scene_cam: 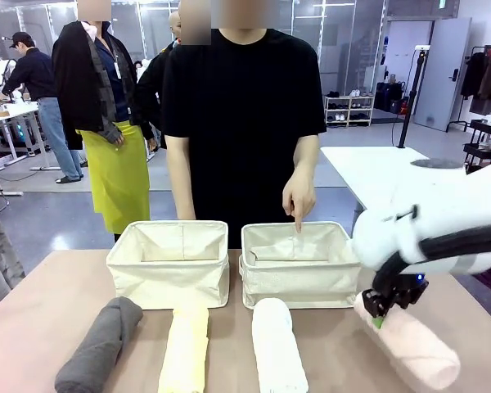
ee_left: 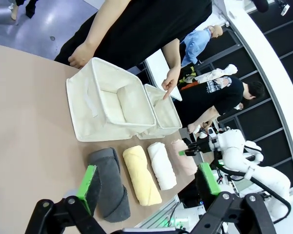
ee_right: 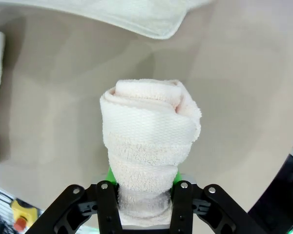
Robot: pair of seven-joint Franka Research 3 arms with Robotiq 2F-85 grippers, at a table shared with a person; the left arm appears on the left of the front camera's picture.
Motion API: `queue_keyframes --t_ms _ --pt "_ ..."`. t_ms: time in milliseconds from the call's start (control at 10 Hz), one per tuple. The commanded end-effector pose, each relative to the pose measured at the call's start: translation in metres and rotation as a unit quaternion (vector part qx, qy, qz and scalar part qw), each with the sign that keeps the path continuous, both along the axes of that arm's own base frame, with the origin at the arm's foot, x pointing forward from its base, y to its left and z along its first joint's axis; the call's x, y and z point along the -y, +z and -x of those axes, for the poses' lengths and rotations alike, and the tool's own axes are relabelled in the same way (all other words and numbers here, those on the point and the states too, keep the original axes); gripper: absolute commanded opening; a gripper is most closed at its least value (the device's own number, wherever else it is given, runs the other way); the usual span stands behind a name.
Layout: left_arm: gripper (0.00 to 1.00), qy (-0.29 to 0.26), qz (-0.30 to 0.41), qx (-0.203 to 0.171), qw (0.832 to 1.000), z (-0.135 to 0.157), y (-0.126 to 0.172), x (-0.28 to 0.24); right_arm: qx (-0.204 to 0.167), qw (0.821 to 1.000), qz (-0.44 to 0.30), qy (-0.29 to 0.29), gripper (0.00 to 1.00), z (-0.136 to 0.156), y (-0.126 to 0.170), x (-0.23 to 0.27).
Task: Divide the towels into two baskets.
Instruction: Pick up one hotel-folded towel and place it in the Fabric basket indicated by the person.
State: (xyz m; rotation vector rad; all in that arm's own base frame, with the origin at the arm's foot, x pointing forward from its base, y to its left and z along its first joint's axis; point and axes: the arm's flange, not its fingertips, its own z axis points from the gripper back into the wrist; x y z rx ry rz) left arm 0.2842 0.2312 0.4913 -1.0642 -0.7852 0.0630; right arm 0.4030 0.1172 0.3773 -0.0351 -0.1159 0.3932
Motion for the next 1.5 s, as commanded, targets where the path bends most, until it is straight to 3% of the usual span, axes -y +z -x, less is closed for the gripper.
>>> queue_keyframes --t_ms 0,300,500,600,700,800,900,1100,1400 --pt "1.0 -0.003 0.008 0.01 1.0 0.0 0.001 -0.001 -0.017 0.996 -0.001 0.086 0.43 0.005 0.069 -0.012" --pt "1.0 -0.003 0.008 0.01 1.0 0.0 0.001 -0.001 0.038 0.974 0.051 0.216 0.43 -0.038 0.125 -0.047" --pt "1.0 -0.003 0.008 0.01 1.0 0.0 0.001 -0.001 0.071 0.944 0.081 0.312 0.43 -0.072 0.153 -0.081" --pt "1.0 -0.003 0.008 0.01 1.0 0.0 0.001 -0.001 0.092 0.918 0.091 0.375 0.43 -0.092 0.159 -0.097" --pt "1.0 -0.003 0.008 0.01 1.0 0.0 0.001 -0.001 0.091 0.898 0.078 0.424 0.43 -0.111 0.154 -0.114" --pt "1.0 -0.003 0.008 0.01 1.0 0.0 0.001 -0.001 0.099 0.865 0.084 0.485 0.43 -0.13 0.143 -0.129" --pt "1.0 -0.003 0.008 0.01 1.0 0.0 0.001 -0.001 0.102 0.854 0.084 0.503 0.43 -0.149 0.133 -0.139" --pt "1.0 -0.003 0.008 0.01 1.0 0.0 0.001 -0.001 0.087 0.839 0.068 0.533 0.43 -0.17 0.112 -0.155" --pt "1.0 -0.003 0.008 0.01 1.0 0.0 0.001 -0.001 0.09 0.848 0.082 0.516 0.43 -0.161 0.108 -0.153"
